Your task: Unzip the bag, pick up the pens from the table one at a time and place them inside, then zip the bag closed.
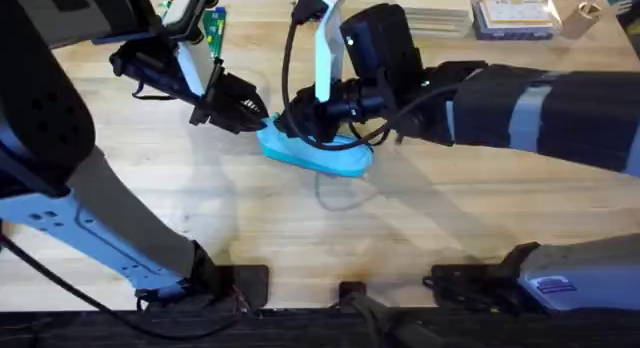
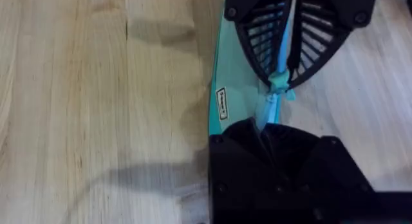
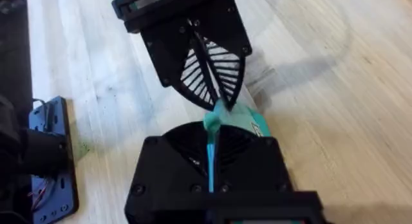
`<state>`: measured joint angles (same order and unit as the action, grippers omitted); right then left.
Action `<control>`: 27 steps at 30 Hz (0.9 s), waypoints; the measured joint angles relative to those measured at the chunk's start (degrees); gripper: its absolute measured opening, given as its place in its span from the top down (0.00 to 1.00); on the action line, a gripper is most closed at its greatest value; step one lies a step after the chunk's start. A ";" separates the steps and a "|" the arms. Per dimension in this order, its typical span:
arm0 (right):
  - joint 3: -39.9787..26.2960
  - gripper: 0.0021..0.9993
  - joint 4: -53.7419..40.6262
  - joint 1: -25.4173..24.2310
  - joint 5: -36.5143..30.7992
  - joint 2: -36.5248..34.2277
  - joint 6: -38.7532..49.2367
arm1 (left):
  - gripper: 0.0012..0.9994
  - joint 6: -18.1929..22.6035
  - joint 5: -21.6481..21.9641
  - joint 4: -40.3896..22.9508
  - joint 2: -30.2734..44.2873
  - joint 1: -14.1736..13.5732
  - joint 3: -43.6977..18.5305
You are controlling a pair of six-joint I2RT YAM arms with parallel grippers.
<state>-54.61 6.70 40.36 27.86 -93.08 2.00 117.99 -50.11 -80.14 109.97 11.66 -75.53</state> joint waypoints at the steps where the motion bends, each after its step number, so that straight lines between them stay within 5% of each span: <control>1: 0.00 0.97 0.33 0.03 -0.01 -0.07 -0.24 | 0.96 0.00 -0.02 0.00 0.01 0.00 0.00; 27: 0.00 0.97 1.41 0.26 -0.04 -0.44 -2.88 | 0.96 0.00 -0.02 0.00 0.02 0.00 0.00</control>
<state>-54.61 8.12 40.62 27.81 -93.51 -0.89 117.99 -50.13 -80.14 110.00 11.66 -75.53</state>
